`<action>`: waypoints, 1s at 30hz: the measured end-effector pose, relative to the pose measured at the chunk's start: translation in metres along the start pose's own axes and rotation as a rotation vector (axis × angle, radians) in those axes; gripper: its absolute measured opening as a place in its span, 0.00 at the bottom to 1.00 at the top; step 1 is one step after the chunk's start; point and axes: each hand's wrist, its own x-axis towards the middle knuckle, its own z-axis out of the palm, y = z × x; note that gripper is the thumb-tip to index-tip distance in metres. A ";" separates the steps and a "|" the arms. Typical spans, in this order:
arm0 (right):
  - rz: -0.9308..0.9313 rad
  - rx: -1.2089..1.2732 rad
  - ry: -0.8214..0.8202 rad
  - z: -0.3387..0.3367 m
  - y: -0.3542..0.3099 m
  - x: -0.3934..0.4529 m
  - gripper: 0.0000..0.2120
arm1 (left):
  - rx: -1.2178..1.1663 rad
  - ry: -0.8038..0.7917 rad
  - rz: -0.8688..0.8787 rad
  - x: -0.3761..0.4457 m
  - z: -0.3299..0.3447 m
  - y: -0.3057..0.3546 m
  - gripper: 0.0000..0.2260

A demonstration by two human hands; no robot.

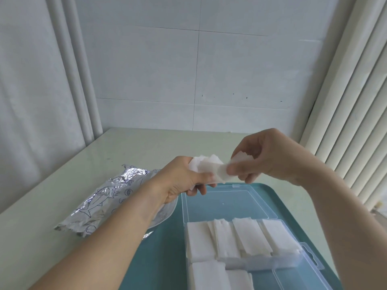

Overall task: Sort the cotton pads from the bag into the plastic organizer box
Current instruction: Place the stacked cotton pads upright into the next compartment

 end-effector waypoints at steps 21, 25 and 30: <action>0.068 0.205 0.305 0.037 0.026 0.026 0.15 | -0.154 -0.078 0.145 -0.006 0.001 0.014 0.13; 0.071 0.227 0.263 0.030 0.029 0.027 0.14 | -0.194 -0.196 0.109 -0.008 -0.003 0.015 0.12; 0.068 0.222 0.231 0.017 0.030 0.023 0.11 | -0.347 -0.247 0.060 -0.008 -0.010 0.019 0.13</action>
